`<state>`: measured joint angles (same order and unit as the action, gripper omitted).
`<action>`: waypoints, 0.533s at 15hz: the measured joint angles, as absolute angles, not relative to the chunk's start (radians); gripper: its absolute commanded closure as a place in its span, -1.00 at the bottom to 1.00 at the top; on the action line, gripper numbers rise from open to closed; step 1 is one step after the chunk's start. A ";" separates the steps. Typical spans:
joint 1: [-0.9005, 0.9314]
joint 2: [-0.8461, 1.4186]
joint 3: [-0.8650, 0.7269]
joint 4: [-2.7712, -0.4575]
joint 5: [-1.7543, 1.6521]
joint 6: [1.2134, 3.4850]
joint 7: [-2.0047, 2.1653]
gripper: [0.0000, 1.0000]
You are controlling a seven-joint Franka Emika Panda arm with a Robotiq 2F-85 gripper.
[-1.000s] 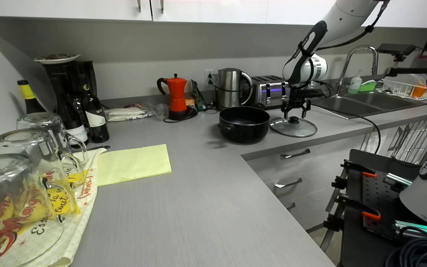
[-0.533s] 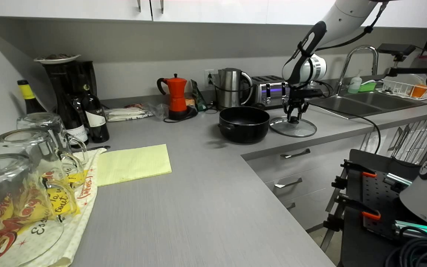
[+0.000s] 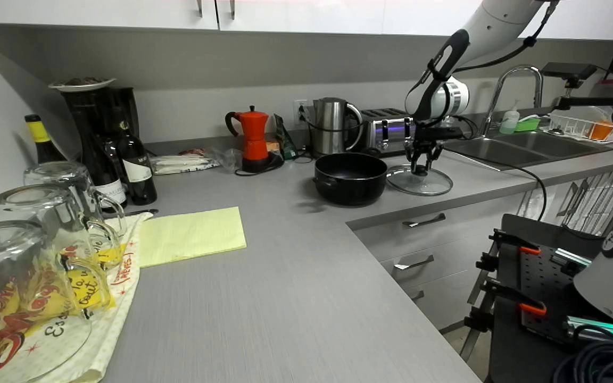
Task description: Put the glass lid on the black pot.
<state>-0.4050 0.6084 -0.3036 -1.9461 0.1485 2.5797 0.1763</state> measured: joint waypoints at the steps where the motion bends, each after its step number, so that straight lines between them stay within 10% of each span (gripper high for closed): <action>1: -0.405 0.596 -0.302 -1.959 0.149 2.596 0.174 0.50; 8: -0.397 0.416 -0.278 -2.141 0.148 2.666 0.094 0.50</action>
